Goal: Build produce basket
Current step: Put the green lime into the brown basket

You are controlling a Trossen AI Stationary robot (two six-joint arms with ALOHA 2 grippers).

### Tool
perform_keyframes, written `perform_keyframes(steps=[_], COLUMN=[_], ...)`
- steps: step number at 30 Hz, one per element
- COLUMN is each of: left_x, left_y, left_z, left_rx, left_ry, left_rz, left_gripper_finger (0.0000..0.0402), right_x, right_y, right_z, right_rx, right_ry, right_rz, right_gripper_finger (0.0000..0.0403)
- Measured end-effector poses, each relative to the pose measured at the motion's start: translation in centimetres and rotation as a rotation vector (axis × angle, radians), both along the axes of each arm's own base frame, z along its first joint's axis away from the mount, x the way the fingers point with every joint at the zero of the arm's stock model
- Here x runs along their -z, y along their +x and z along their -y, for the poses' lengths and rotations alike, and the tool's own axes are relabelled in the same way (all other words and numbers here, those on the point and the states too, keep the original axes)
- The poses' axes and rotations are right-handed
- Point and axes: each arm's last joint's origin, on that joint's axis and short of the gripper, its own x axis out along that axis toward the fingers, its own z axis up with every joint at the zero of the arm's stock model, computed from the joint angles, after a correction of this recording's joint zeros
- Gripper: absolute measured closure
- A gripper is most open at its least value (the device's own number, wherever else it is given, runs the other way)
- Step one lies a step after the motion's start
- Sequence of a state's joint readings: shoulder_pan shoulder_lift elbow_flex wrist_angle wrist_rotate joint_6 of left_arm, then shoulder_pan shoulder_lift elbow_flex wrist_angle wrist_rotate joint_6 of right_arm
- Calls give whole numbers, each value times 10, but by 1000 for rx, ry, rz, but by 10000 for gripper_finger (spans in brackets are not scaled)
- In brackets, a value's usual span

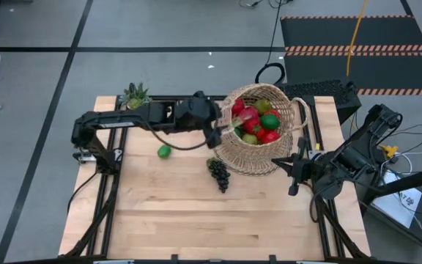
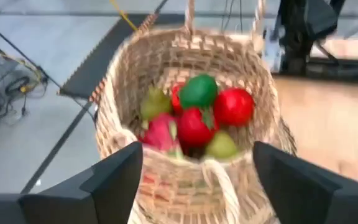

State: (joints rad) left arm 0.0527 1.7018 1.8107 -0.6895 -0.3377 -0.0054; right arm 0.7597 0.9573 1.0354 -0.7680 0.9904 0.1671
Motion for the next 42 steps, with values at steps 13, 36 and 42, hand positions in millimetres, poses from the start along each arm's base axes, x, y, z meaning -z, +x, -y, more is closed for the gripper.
perform_keyframes(steps=[13,36,42], left_x=[39,169,189], left_y=[-45,-127,-144], left_z=[37,59,51], left_rx=[-323,-273,-337], left_ry=[61,-211,-243], left_rz=[-311,-257,-271], left_gripper_finger=[144,144,140], right_x=[15,16,16], right_y=[5,5,5], right_z=[-5,-5,-5], right_rx=[-21,-48,-55], right_ry=[-18,-29,-45], right_rz=[13,-9,-14], right_gripper_finger=[397,397,397])
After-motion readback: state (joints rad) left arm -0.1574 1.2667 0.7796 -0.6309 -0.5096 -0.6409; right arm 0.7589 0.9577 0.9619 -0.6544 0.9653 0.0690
